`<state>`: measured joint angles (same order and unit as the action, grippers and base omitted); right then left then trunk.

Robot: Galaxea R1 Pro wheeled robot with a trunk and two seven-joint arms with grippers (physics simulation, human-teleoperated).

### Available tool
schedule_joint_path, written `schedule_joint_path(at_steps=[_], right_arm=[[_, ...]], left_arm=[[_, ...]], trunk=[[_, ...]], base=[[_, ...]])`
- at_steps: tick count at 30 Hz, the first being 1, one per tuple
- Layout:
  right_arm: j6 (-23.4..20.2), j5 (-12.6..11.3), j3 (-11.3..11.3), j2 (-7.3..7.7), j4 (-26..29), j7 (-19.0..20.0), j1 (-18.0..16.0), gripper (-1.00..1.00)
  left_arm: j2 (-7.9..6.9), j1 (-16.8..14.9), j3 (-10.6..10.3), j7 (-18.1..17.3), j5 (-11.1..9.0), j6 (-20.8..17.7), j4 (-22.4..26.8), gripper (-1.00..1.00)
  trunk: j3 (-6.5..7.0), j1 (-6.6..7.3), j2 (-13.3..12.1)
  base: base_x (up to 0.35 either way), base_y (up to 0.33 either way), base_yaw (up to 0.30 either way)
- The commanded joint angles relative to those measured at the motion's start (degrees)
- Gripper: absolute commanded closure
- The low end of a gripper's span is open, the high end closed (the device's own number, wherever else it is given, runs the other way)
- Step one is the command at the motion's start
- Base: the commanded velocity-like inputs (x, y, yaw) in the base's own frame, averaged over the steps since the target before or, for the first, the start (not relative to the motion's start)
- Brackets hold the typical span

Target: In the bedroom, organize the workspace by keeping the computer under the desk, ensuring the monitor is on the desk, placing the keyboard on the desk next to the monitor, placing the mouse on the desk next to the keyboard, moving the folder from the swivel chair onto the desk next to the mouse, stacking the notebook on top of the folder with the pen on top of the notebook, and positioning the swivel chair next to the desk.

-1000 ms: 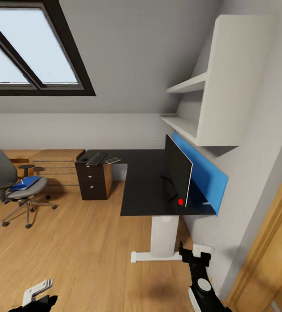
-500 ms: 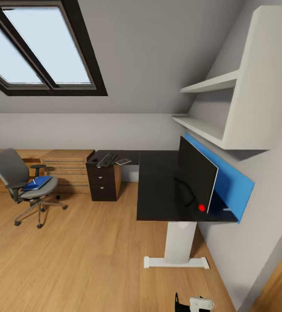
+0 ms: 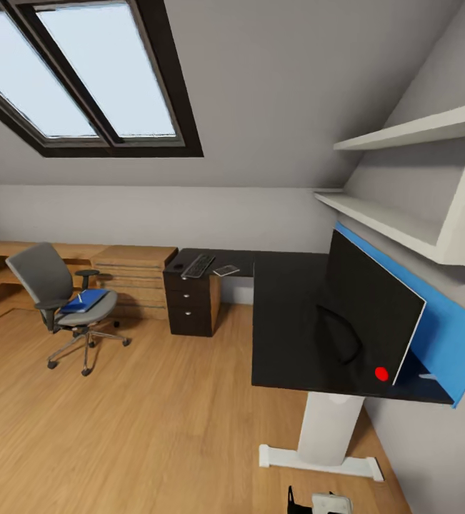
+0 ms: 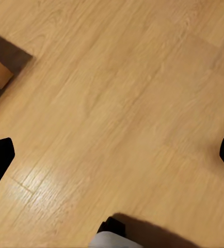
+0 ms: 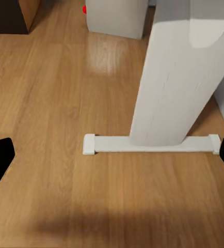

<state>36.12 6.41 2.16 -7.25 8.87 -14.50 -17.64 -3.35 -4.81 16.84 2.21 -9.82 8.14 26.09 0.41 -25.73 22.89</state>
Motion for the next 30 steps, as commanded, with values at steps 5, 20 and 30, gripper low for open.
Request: schedule_joint_path(at_steps=[5, 20, 30], right_arm=[[0.1, 0.6, 0.3, -0.1, -0.1, 0.8, 0.0, -1.0], [0.1, 0.6, 0.2, -1.13, -2.0, 5.2, 0.0, -1.0], [0.1, 0.7, 0.3, -1.35, -2.3, 5.4, 0.0, -1.0]], left_arm=[[0.12, 0.0, -0.1, 0.0, -0.5, 0.1, -0.1, -1.0], [0.27, 0.0, -0.1, 0.0, -0.5, 0.2, -0.8, -1.0], [0.27, 0.0, -0.1, 0.0, -0.5, 0.3, -0.9, -1.0]], trunk=[[-0.03, -0.05, 0.0], [-0.03, -0.05, 0.0], [-0.03, -0.05, 0.0]], base=[[0.284, 0.223, 0.011], [0.27, 0.241, 0.001], [0.242, 0.269, 0.0]])
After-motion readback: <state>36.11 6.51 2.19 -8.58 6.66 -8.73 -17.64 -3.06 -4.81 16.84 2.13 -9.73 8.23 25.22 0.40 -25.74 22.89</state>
